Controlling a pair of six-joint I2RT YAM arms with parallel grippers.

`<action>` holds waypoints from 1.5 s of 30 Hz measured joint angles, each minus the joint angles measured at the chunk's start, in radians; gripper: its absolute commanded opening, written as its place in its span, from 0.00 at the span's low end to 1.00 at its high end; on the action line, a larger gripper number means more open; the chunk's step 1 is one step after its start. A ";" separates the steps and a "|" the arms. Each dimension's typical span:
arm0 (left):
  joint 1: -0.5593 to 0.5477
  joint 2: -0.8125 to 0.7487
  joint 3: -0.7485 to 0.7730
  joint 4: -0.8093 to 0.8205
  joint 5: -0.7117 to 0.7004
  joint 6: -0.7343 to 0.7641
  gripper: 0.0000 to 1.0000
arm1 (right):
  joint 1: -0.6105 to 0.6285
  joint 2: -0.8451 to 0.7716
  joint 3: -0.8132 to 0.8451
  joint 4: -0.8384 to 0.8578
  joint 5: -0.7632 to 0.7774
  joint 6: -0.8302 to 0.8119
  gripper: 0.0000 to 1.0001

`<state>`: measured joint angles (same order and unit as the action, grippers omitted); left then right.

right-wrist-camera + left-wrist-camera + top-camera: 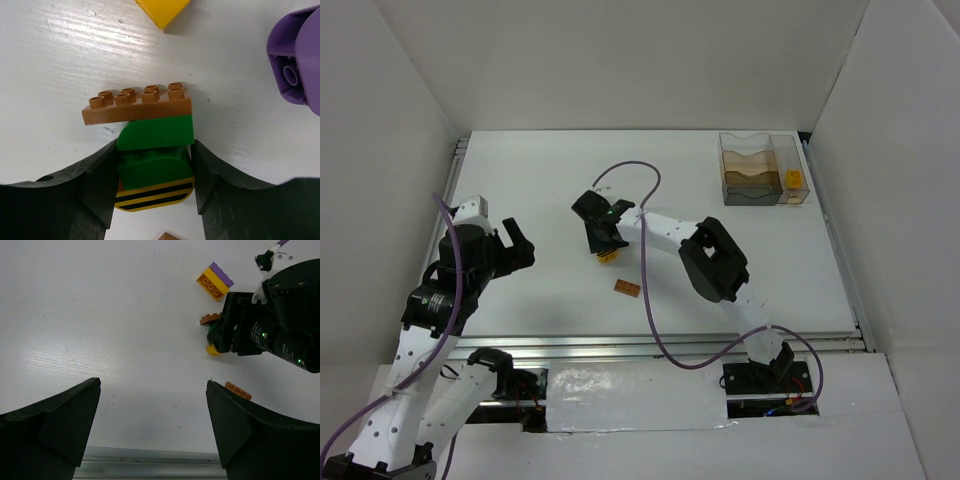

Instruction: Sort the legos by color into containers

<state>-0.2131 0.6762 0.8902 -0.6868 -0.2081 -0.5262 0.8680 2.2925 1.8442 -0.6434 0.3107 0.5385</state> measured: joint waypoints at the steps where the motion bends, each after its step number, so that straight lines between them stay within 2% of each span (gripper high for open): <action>1: 0.000 0.000 0.000 0.000 0.002 0.000 1.00 | 0.000 0.000 0.000 0.004 0.000 -0.002 0.30; 3: 0.000 0.000 0.000 0.000 0.004 0.000 1.00 | 0.000 0.000 -0.002 0.007 -0.001 -0.004 0.24; 4: 0.000 0.000 0.000 0.000 0.004 0.000 0.99 | 0.000 -0.001 -0.005 0.010 -0.001 -0.004 0.10; 6: 0.000 0.000 0.000 0.000 0.004 0.000 1.00 | 0.000 -0.005 -0.012 0.016 -0.002 -0.003 0.00; 12: 0.000 0.000 0.000 0.000 0.005 0.000 0.99 | 0.000 -0.059 -0.096 0.041 -0.010 0.045 0.00; 15: 0.000 0.000 0.000 0.007 0.024 0.005 1.00 | 0.001 -0.136 -0.200 0.041 -0.006 0.113 0.00; 18: 0.000 -0.007 -0.007 0.037 0.099 0.028 1.00 | 0.005 -0.264 -0.322 0.052 0.029 0.219 0.00; 23: 0.000 -0.012 -0.053 0.142 0.377 0.019 1.00 | 0.026 -0.526 -0.459 0.047 0.124 0.435 0.00; 27: -0.040 0.000 -0.183 0.375 0.635 -0.084 1.00 | 0.040 -0.697 -0.484 0.005 0.225 0.619 0.00; 30: -0.126 0.046 -0.253 0.544 0.717 -0.162 0.99 | 0.053 -0.782 -0.483 -0.061 0.299 0.760 0.00; 37: -0.371 0.159 -0.262 0.845 0.661 -0.192 1.00 | 0.130 -0.853 -0.488 -0.248 0.399 1.029 0.00; 45: -0.478 0.312 -0.255 1.017 0.510 -0.190 0.98 | 0.200 -0.991 -0.526 -0.335 0.462 1.181 0.00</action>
<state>-0.6910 0.9882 0.6353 0.3305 0.3016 -0.7158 1.0683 1.3018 1.3182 -0.9787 0.7723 1.7191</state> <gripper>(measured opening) 0.982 0.608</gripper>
